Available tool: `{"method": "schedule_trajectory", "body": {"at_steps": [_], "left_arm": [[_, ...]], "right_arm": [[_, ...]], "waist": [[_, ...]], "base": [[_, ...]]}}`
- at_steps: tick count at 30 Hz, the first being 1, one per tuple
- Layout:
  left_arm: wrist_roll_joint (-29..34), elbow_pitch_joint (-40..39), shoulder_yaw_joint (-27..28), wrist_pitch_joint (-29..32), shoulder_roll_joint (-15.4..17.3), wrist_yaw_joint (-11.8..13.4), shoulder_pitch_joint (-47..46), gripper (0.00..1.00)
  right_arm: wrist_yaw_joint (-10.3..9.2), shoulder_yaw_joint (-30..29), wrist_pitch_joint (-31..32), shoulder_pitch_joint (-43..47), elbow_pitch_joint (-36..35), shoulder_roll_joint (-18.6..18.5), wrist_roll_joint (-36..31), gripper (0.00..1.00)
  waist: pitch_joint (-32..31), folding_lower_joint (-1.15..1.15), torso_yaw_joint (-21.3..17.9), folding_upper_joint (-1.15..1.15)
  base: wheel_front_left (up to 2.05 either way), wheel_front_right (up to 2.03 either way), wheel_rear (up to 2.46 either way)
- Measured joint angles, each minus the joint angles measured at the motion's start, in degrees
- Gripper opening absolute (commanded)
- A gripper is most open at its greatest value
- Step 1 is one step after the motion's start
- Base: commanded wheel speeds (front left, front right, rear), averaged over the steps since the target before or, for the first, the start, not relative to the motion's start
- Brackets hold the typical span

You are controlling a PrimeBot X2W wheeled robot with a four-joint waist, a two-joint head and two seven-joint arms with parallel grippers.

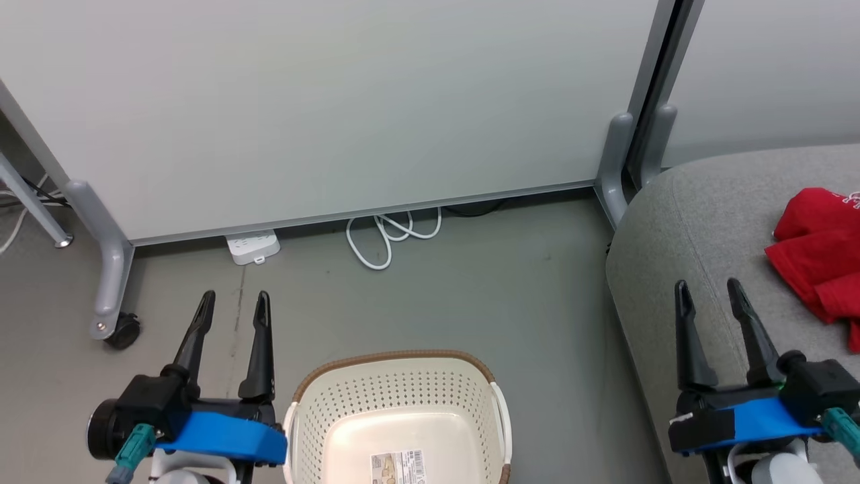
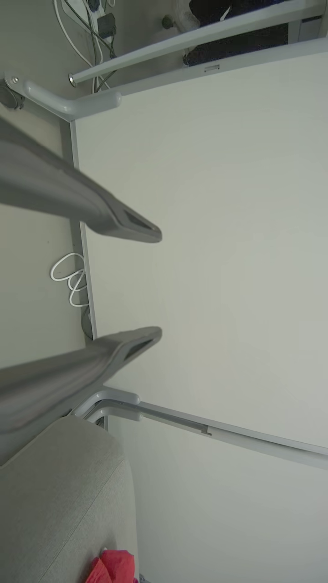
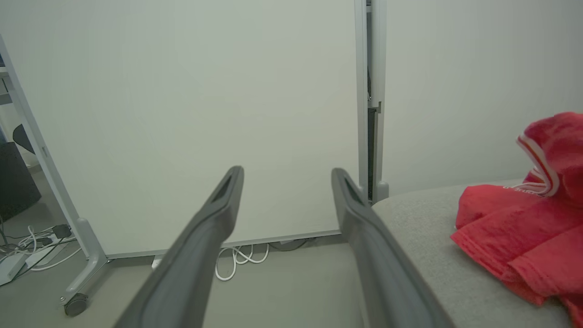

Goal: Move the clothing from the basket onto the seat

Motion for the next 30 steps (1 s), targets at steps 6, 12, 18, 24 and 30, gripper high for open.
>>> {"method": "schedule_trajectory", "body": {"at_steps": [6,12,18,24,30], "left_arm": [[2.15,-0.54,2.85,0.0,-1.88,-3.02,4.26,1.0],[3.21,0.11,4.42,0.0,-2.91,-4.3,5.8,1.0],[3.89,0.71,5.08,0.0,-3.3,-5.04,6.08,1.0],[4.45,1.72,5.13,0.01,-3.43,-5.35,6.09,0.0],[3.26,4.6,4.91,0.79,-3.77,-5.35,7.58,0.0]], "right_arm": [[0.0,-0.4,0.0,3.43,1.27,1.07,0.02,1.0],[0.0,-0.32,0.0,5.27,2.18,1.69,0.02,1.0],[0.0,0.04,0.0,5.79,2.53,2.08,0.02,1.0],[0.0,0.19,0.0,5.78,2.97,2.22,0.02,0.0],[0.01,0.07,0.55,6.47,5.71,2.27,0.94,0.0]], "waist": [[-1.75,0.01,1.04,0.0],[-2.17,0.01,1.24,0.0],[-2.09,0.01,1.29,0.0],[-2.08,0.01,1.26,0.0],[-2.08,0.02,1.26,0.0]], "base": [[0.0,0.0,0.0],[0.0,0.0,0.0],[0.0,0.0,0.0],[0.0,0.0,0.0],[0.0,0.0,0.0]]}}
